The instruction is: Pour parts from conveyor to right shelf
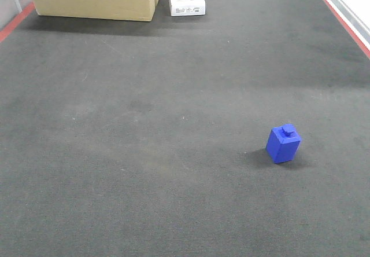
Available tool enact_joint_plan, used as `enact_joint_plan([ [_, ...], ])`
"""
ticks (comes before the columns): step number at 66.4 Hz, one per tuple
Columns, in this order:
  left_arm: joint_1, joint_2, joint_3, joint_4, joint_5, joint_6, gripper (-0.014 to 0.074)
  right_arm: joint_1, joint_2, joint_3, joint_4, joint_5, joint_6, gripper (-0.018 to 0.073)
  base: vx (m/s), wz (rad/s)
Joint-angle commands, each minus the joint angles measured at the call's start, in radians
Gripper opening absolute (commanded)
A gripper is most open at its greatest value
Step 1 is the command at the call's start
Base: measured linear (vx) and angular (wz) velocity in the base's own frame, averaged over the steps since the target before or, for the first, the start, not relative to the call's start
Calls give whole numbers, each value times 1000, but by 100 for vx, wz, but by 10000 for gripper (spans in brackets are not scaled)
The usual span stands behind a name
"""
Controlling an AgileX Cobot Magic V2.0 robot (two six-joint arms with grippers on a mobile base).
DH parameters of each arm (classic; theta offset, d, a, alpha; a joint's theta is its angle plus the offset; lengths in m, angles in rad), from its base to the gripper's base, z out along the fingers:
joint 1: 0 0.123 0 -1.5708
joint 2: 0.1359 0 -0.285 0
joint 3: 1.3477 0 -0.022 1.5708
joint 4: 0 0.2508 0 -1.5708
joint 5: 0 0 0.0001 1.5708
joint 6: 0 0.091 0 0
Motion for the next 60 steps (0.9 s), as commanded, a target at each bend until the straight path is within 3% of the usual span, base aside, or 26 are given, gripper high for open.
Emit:
enact_joint_plan([
  [1,-6,-12,-19,-6,-78,-8,-6,-5,-9,9,-3,-76,-10,-9,0,0],
  [60,-6,-12,-19,-6,-78,-8,-6,-5,-9,9,-3,-75,-10,-9,0,0],
])
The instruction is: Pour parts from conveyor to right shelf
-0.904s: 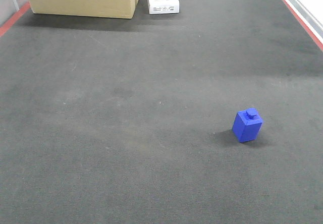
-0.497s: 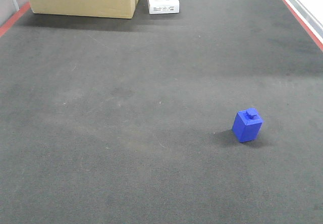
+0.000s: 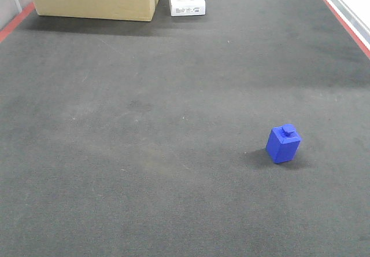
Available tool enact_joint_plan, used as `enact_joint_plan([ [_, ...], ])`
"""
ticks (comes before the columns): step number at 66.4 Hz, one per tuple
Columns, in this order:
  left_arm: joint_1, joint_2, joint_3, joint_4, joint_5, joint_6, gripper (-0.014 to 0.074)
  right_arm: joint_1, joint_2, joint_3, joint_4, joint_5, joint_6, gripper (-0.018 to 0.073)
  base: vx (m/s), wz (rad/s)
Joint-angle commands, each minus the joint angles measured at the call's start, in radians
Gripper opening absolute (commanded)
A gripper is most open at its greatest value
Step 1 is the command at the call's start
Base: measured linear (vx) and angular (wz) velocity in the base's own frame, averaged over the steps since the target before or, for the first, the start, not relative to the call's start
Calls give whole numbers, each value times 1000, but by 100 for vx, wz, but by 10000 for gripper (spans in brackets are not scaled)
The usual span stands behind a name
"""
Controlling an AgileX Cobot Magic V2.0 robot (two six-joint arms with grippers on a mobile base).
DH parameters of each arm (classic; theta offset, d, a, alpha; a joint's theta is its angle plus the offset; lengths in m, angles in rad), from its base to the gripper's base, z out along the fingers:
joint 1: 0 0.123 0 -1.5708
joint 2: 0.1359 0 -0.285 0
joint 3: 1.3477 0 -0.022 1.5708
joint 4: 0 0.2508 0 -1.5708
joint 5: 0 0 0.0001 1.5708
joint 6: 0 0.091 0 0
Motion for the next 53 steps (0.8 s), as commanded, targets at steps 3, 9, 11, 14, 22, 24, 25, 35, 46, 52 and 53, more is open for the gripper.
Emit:
enact_joint_plan([
  [3,-6,-12,-19,-6,-78,-8,-6,-5,-9,9,-3,-76,-10,-9,0,0],
  [9,-6,-12,-19,-6,-78,-8,-6,-5,-9,8,-4,-81,-10,-9,0,0],
  [11,-6,-12,-19,-6,-78,-8,-6,-5,-9,7,-5,-91,-10,-9,0,0],
  [14,-6,-12,-19,-6,-78,-8,-6,-5,-9,7,0,-120,-8,-9,0,0],
  [22,-6,-12,-19,-6,-78,-8,-6,-5,-9,-29,25,-160,-2,-9,0,0],
  [24,-6,-12,-19,-6,-78,-8,-6,-5,-8,-52,25,-152,-2,-9,0,0],
  [25,-6,-12,-19,-6,-78,-8,-6,-5,-8,-61,25,-146,-2,-9,0,0],
  [35,-6,-12,-19,-6,-78,-8,-6,-5,64,-182,25,-53,7,-9,0,0],
  [46,-6,-13,-19,-6,-78,-8,-6,-5,215,-300,51,91,7,-9,0,0],
  [52,-6,-13,-19,-6,-78,-8,-6,-5,280,-328,50,147,7,-9,0,0],
  [53,-6,-13,-19,-6,-78,-8,-6,-5,288,-328,50,149,7,-9,0,0],
])
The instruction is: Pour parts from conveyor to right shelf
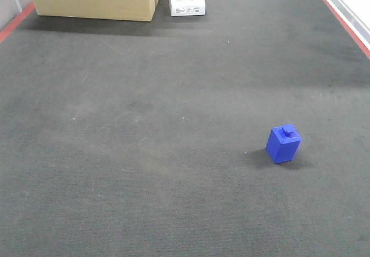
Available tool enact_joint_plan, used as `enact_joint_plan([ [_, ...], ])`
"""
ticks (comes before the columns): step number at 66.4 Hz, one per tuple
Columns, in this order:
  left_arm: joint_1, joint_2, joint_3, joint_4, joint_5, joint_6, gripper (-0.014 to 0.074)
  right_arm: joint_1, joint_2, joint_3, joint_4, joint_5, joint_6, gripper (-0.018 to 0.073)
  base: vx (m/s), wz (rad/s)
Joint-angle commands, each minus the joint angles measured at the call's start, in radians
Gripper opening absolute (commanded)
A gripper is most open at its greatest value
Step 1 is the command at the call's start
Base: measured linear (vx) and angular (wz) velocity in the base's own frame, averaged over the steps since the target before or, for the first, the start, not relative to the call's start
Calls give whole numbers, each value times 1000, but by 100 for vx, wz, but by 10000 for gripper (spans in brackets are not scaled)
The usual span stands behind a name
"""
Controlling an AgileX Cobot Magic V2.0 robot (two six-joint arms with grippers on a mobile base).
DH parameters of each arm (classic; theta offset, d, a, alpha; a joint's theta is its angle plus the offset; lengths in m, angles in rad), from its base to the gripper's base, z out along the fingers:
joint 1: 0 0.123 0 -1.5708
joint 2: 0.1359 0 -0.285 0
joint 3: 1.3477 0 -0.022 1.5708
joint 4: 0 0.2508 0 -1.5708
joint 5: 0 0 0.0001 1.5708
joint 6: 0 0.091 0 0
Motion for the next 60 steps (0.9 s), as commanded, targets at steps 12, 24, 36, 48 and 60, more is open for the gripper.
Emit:
enact_joint_plan([
  [12,-6,-13,-19,-6,-78,-8,-6,-5,135,-48,-1,-5,0,-9,0,0],
  [24,-6,-13,-19,-6,-78,-8,-6,-5,161,-48,1,-55,0,-9,0,0],
  [36,-6,-13,-19,-6,-78,-8,-6,-5,185,-69,38,-51,0,26,0,0],
  [48,-6,-13,-19,-6,-78,-8,-6,-5,297,-155,50,17,-34,212,0,0],
  [60,-5,-13,-19,-6,-78,-8,-6,-4,446,-232,50,20,-75,466,0,0],
])
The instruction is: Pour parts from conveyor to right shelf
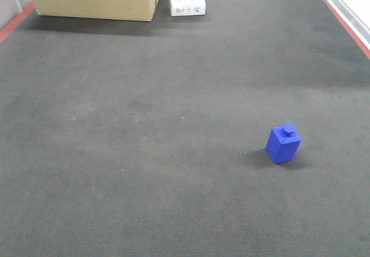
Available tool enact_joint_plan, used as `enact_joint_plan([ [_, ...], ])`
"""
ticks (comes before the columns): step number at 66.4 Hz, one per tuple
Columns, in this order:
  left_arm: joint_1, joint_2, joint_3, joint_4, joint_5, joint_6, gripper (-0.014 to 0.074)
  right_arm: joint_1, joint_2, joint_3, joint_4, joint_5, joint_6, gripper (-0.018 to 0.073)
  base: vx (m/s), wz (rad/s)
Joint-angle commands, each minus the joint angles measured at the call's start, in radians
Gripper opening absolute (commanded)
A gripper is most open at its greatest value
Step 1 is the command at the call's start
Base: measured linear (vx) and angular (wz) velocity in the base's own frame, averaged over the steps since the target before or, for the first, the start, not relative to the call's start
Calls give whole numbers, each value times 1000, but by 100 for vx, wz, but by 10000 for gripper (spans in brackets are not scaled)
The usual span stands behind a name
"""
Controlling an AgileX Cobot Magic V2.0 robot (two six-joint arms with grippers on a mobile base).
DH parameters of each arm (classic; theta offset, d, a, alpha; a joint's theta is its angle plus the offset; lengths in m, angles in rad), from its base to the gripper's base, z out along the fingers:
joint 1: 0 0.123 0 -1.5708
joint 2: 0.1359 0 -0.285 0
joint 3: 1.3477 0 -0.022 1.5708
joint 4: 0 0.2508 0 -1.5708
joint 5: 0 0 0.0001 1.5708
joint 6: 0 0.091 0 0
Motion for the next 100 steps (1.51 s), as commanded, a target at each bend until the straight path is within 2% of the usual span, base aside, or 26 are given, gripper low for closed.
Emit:
enact_joint_plan([
  [1,-5,-13,-19,-6,-78,-8,-6,-4,83,-72,1,-65,-51,487,0,0],
  [5,-5,-13,-19,-6,-78,-8,-6,18,142,-109,4,-55,-76,536,0,0],
  [9,-5,-13,-19,-6,-78,-8,-6,71,214,-154,-2,-44,-108,561,0,0],
  [15,-5,-13,-19,-6,-78,-8,-6,143,322,-222,-2,-20,-140,565,0,0],
  [22,-5,-13,-19,-6,-78,-8,-6,179,463,-351,0,65,-115,565,0,0],
  [31,-5,-13,-19,-6,-78,-8,-6,179,643,-522,-9,217,-64,565,0,0],
  [44,-5,-13,-19,-6,-78,-8,-6,175,880,-762,-19,424,-66,565,0,0],
  [54,-5,-13,-19,-6,-78,-8,-6,175,1013,-900,-20,530,-90,565,0,0],
  [62,-5,-13,-19,-6,-78,-8,-6,175,1083,-966,-20,577,-134,565,0,0],
  [77,-5,-13,-19,-6,-78,-8,-6,175,1196,-1042,-34,639,-140,565,0,0],
  [93,-5,-13,-19,-6,-78,-8,-6,175,1299,-1050,-38,638,-160,559,0,0],
  [100,-5,-13,-19,-6,-78,-8,-6,175,1322,-1050,-38,624,-163,522,0,0],
])
